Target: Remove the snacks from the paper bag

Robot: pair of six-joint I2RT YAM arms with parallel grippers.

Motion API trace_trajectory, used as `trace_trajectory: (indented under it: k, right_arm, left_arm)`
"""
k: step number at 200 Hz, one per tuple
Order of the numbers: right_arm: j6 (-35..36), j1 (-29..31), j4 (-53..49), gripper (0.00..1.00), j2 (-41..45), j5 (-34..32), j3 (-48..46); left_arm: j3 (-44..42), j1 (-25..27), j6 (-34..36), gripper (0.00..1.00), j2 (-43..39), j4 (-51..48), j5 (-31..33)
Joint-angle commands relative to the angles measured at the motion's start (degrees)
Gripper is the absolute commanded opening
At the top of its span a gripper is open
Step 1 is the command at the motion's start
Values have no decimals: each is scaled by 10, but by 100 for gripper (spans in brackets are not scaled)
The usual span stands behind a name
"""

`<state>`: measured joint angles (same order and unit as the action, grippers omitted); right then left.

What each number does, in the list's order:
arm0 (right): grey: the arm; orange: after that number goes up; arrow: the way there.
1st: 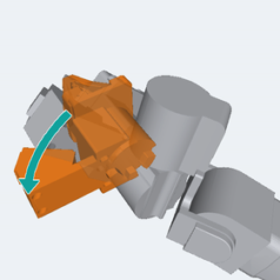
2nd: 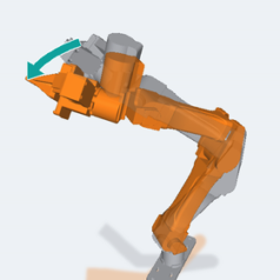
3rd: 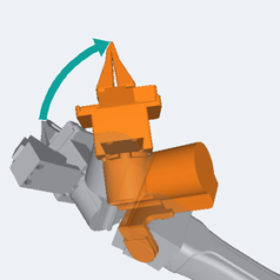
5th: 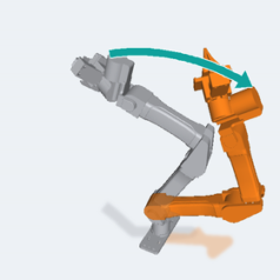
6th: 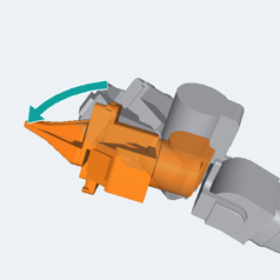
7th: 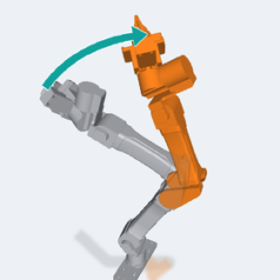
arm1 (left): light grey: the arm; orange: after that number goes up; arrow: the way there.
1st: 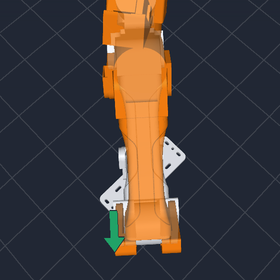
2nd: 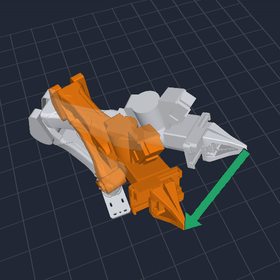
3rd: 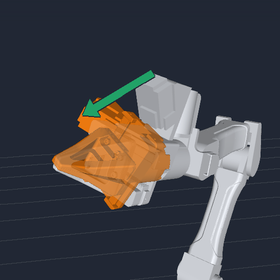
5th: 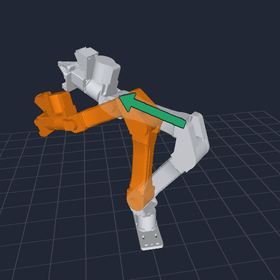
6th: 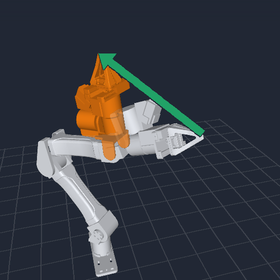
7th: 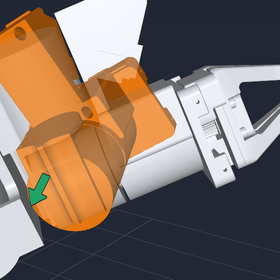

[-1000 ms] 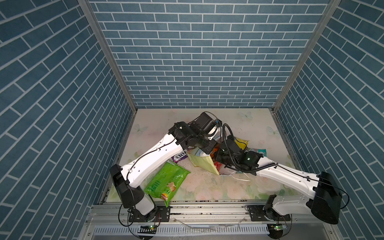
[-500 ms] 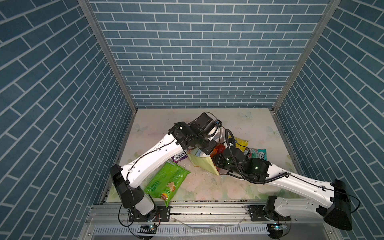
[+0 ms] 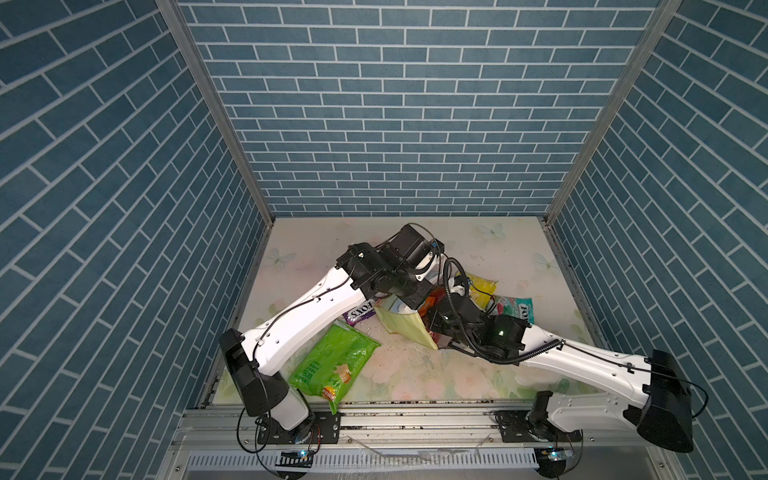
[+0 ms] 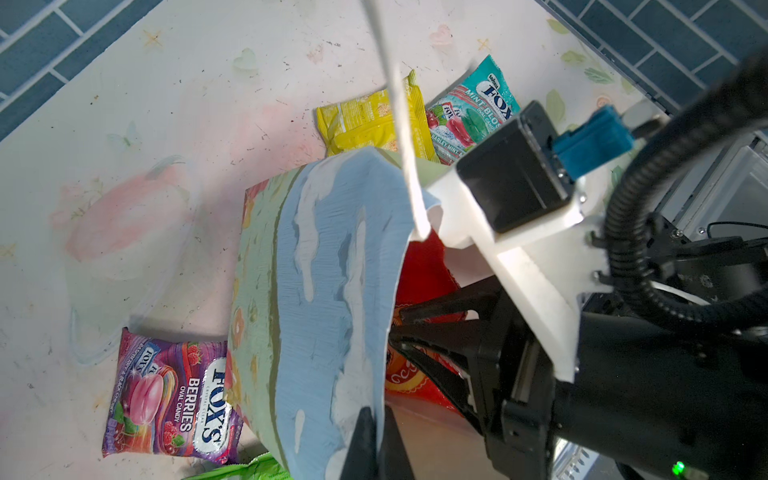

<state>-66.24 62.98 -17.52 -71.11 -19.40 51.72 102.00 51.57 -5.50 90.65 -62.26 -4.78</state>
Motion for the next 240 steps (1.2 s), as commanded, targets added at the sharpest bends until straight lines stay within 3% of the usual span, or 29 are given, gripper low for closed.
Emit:
trace_trajectory:
  k: [1, 70, 113, 188, 240]
  right_arm:
    - [-15, 0, 9, 20, -23, 2, -2]
    - [-29, -22, -4, 22, -50, 14, 3]
    - [31, -20, 79, 21, 20, 19, -33]
    - [129, -23, -131, 20, 175, 102, 23]
    - [117, -37, -151, 16, 199, 208, 29]
  left_arm:
    - [23, -2, 12, 4, 0, -19, -3]
    - [10, -2, 13, 10, -14, -21, -7]
    - [-11, -2, 8, 9, -26, -15, -4]
    - [-16, -2, 6, 9, -28, -5, -2]
    - [-33, -2, 4, 9, -38, 8, -2]
